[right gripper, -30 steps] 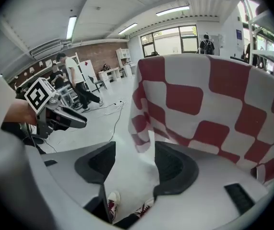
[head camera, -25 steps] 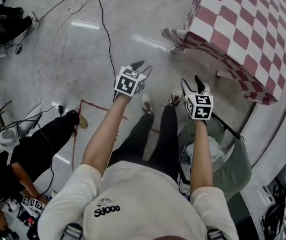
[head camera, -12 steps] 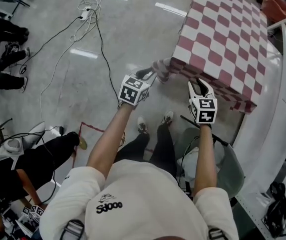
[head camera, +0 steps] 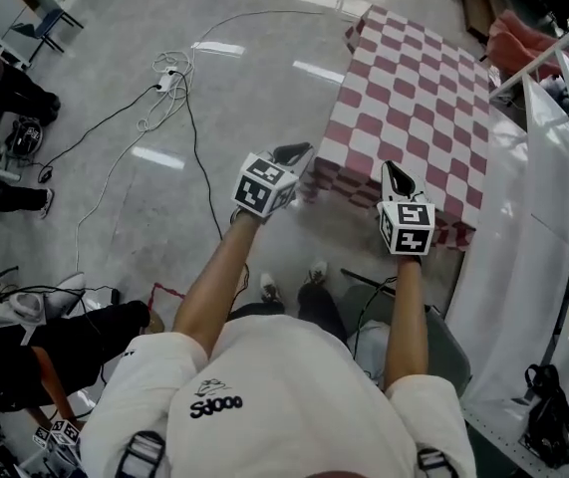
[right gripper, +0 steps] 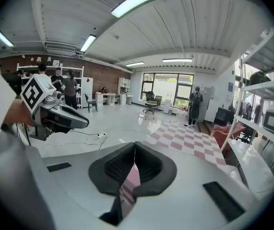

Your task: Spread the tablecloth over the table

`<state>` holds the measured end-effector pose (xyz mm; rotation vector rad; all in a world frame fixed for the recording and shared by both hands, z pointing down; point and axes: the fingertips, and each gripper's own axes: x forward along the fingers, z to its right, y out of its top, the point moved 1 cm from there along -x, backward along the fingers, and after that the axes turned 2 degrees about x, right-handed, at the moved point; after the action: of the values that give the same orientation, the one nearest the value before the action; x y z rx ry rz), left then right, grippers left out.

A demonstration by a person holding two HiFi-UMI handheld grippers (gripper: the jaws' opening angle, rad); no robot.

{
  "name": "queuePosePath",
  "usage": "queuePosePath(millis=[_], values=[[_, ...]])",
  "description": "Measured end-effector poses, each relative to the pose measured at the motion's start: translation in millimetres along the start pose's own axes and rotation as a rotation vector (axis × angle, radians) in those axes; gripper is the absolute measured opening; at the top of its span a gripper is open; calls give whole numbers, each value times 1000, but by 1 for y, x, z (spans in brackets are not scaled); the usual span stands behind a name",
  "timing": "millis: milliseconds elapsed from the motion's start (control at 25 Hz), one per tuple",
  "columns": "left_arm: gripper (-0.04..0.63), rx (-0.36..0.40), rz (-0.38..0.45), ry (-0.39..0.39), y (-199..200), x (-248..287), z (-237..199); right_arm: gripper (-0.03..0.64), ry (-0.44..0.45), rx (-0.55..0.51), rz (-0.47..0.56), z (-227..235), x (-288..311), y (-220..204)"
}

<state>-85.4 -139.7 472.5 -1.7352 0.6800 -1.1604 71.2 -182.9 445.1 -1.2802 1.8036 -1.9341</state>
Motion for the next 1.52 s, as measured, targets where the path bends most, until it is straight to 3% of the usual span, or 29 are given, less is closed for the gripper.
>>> queuePosePath(millis=[560,800,1040,1520], values=[[34,160,186,13,132,-59,27,23,70,-70,188,14,-58,132],[34,258,248,54,170,-81,32,23,66,-97,260,16,-82,164],[34,326,276,61,187,-99,42,23,74,-123,310,5,-99,188],[34,334,281,64,189,-103,41,23,104,-145,300,-8,-94,191]])
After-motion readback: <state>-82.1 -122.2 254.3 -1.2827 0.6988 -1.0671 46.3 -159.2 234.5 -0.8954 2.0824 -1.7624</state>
